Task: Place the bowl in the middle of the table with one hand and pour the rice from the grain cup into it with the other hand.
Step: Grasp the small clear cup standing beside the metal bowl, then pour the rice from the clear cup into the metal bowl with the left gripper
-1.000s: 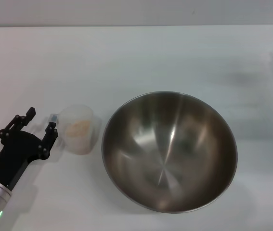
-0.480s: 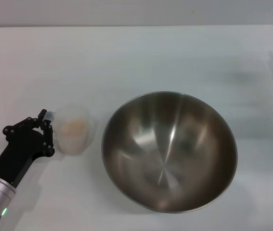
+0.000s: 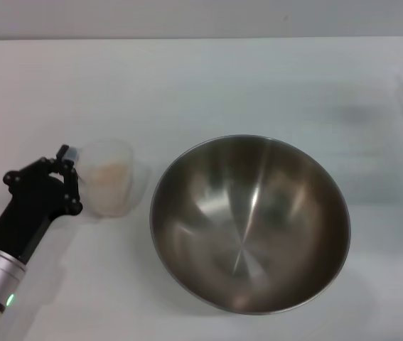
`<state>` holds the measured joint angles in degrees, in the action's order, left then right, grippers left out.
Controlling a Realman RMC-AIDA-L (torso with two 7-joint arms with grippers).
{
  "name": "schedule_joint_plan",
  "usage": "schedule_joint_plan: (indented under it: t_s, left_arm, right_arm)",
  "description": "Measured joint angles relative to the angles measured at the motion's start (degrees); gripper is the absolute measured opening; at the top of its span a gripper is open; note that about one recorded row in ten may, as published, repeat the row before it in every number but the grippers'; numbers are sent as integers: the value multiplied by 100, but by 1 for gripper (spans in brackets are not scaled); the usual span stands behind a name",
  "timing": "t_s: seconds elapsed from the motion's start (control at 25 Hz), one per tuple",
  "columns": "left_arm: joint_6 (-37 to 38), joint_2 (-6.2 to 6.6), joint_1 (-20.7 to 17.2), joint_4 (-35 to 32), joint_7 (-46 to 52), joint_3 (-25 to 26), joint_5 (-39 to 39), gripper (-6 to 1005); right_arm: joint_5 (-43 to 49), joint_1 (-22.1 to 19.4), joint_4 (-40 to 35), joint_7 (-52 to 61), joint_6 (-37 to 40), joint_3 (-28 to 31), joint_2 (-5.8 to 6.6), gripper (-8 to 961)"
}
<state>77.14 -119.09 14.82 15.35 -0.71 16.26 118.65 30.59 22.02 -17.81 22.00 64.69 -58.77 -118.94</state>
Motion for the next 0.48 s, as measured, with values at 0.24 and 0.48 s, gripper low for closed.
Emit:
schedule_joint_plan:
  t_s: [0.24,0.48]
  left_arm:
    - [1026,0,47,167,-1531,93,32,33]
    - [1901,0,323,249,-4230,-71,612,39]
  right_arm:
    - [-1,57,6,-4,-159,0,7,478]
    - [-1,134,-1,-64,-269,23,11,478]
